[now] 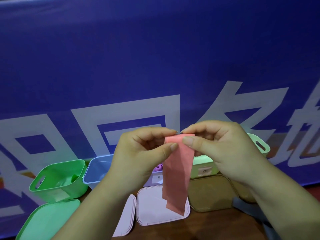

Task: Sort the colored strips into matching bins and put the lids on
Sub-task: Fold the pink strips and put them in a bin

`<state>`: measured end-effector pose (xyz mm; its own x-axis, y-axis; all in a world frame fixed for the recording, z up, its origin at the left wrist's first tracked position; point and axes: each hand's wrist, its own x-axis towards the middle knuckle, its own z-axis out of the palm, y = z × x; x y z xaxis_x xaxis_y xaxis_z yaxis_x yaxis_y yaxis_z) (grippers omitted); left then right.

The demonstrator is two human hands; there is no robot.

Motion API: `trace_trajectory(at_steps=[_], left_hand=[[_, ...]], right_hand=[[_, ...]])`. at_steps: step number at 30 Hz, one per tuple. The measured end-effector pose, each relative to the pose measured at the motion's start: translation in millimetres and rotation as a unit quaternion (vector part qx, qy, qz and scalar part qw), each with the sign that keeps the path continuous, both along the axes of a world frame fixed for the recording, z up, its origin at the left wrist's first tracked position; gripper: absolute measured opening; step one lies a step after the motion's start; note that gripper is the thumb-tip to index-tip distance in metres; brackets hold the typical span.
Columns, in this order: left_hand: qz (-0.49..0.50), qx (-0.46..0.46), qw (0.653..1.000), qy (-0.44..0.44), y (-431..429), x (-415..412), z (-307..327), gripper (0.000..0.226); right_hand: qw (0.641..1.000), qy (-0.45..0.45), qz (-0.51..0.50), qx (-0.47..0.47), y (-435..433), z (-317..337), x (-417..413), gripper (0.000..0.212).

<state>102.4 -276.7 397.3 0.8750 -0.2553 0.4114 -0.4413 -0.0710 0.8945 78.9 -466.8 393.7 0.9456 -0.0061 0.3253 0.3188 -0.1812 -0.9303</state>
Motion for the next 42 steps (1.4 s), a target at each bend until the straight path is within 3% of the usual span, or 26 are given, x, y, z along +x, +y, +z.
trace_trajectory(at_steps=[19,34,42], left_hand=[[-0.012,-0.042,0.997,0.065,-1,-12,3,0.024],[-0.012,-0.004,0.999,-0.031,0,-17,1,0.027],[-0.02,-0.017,1.0,-0.006,-1,-18,2,0.028]], right_hand=[[0.997,-0.074,-0.034,-0.009,7,6,-30,0.029],[0.999,-0.03,-0.019,0.025,2,8,-31,0.023],[0.999,-0.021,-0.005,0.04,0,7,-29,0.033]])
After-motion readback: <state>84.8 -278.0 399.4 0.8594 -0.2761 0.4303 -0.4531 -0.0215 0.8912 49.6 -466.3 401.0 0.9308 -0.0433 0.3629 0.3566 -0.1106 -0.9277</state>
